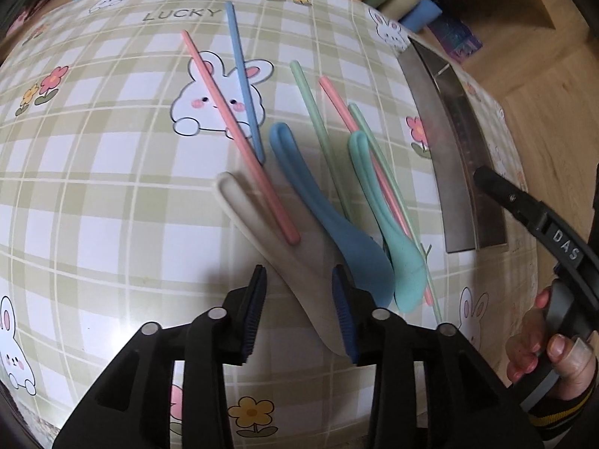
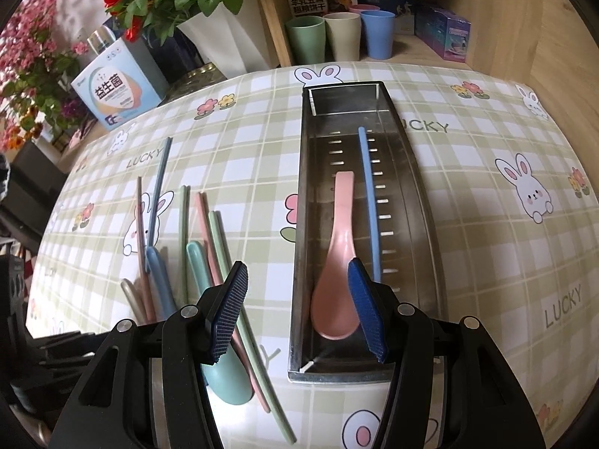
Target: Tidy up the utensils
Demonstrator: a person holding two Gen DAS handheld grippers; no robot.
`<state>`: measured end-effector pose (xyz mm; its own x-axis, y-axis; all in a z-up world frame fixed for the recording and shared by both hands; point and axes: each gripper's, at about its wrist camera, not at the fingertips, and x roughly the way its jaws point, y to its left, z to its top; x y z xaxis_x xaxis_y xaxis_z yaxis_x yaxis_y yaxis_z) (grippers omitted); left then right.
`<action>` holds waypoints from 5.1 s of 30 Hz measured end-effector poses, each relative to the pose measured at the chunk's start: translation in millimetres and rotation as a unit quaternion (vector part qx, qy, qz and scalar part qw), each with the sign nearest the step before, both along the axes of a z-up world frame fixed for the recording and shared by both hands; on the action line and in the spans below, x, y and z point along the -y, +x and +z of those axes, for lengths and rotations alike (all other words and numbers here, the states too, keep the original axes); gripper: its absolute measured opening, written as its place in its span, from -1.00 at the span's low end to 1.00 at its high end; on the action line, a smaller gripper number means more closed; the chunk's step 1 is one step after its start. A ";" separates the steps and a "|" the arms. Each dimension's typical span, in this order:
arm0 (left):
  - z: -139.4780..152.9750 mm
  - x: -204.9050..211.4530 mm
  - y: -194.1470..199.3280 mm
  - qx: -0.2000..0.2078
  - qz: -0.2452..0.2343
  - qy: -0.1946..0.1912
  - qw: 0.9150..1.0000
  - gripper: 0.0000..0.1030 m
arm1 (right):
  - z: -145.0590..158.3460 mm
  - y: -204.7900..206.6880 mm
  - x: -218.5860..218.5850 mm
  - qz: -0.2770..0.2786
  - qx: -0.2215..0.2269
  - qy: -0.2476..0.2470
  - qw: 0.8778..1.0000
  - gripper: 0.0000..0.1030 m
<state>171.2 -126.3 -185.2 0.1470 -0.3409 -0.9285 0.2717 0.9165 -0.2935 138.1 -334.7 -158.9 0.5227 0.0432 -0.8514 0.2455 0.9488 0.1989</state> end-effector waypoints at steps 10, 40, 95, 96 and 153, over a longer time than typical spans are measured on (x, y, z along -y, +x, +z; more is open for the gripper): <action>-2.5 15.1 -1.9 0.024 -0.013 0.048 0.998 -0.12 | 1.0 -2.1 -0.3 0.001 0.003 0.002 1.000 0.05; -1.9 -62.5 34.2 0.055 0.068 0.080 0.993 -0.73 | 12.2 0.1 -11.9 0.013 0.010 -0.009 1.000 0.05; 4.7 -57.4 38.8 0.072 -0.023 0.037 0.996 -0.72 | 4.1 2.8 -18.8 0.020 -0.003 -0.010 1.000 0.05; 6.1 -56.6 36.1 0.073 -0.029 0.039 0.996 -0.69 | 4.2 2.6 -18.5 0.019 -0.003 -0.010 1.000 0.05; 11.8 -29.2 39.1 0.103 -0.129 0.058 0.985 -0.43 | 5.4 -3.2 -16.1 0.015 0.002 -0.003 1.000 0.05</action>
